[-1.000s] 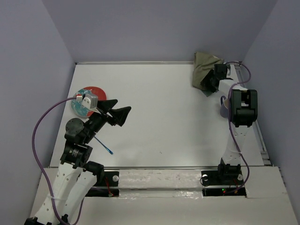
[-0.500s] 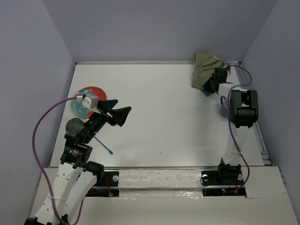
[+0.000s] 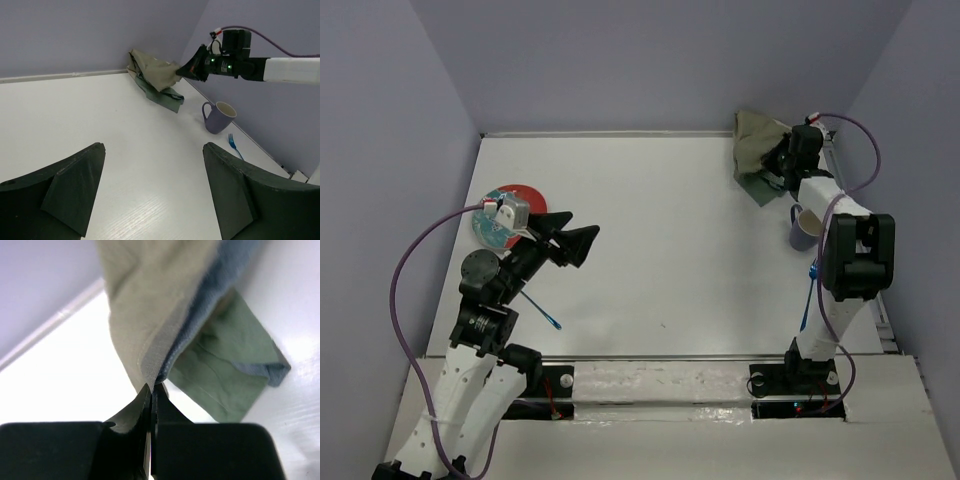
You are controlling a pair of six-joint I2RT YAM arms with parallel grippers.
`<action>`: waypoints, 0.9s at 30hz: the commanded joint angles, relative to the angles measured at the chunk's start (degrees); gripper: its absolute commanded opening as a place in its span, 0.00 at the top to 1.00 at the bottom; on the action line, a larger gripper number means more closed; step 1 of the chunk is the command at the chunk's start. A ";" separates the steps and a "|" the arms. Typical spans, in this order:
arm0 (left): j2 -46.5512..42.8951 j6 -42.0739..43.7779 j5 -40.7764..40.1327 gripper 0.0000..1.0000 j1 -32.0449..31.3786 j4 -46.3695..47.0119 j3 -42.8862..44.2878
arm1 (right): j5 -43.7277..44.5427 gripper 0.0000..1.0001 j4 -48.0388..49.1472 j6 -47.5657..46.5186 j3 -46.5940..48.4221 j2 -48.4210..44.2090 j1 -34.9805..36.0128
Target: Set the dinner table for one person
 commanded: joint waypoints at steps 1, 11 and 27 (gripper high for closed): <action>1.66 -1.87 0.48 0.11 0.57 3.57 2.38 | -3.99 1.00 2.05 -2.95 6.40 -3.40 4.43; 3.86 -2.14 -3.03 0.14 0.75 1.13 2.64 | -11.20 1.00 -17.38 -5.77 56.15 7.32 17.71; 4.91 -15.32 -11.39 0.23 0.57 -3.19 -8.43 | 2.83 1.00 -2.73 -12.28 -3.53 -35.10 18.33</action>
